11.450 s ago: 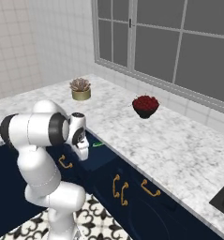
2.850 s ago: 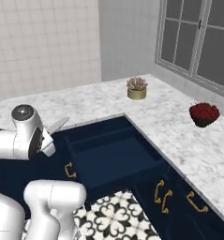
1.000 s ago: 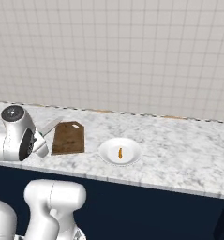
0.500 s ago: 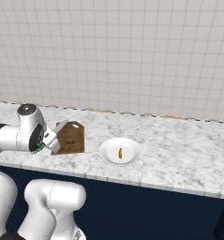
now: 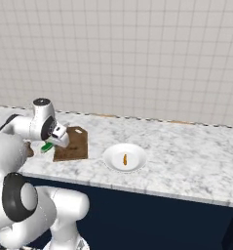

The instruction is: Pick up the knife from the drawer and place it on the cutting board. Then place the meat from the plate to the cutting board.

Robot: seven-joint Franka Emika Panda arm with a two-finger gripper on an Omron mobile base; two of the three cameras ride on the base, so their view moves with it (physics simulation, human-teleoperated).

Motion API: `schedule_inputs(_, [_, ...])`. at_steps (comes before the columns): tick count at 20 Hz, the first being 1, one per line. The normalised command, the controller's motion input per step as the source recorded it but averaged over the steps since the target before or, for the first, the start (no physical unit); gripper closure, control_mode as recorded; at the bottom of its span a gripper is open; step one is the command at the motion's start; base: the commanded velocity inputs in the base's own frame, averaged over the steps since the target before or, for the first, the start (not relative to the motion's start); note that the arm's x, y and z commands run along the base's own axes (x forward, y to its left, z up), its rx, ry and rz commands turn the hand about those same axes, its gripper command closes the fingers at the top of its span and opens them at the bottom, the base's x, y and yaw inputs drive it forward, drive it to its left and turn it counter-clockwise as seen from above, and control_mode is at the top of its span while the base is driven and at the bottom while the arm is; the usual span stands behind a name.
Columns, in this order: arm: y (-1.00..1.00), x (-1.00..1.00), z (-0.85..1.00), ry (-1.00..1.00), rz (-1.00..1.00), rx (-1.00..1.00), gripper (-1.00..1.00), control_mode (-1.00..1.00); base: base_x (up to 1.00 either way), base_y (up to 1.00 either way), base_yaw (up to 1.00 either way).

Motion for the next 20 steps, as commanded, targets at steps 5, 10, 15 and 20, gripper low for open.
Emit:
schedule_inputs(5, [0.07, 0.38, -0.52, 0.00, 0.09, -0.05, 1.00, -1.00, 0.00, 0.00, 0.00])
schedule_inputs(10, [-0.02, 0.27, -0.47, 0.00, 0.03, -0.04, 1.00, -1.00, 0.00, 0.00, 0.00])
schedule_inputs(15, [0.00, 0.52, -0.19, 0.03, 0.00, -0.02, 1.00, -1.00, 0.00, 0.00, 0.00])
schedule_inputs(20, [0.00, 0.48, -0.27, 0.02, 0.00, -0.03, 1.00, -1.00, 0.00, 0.00, 0.00])
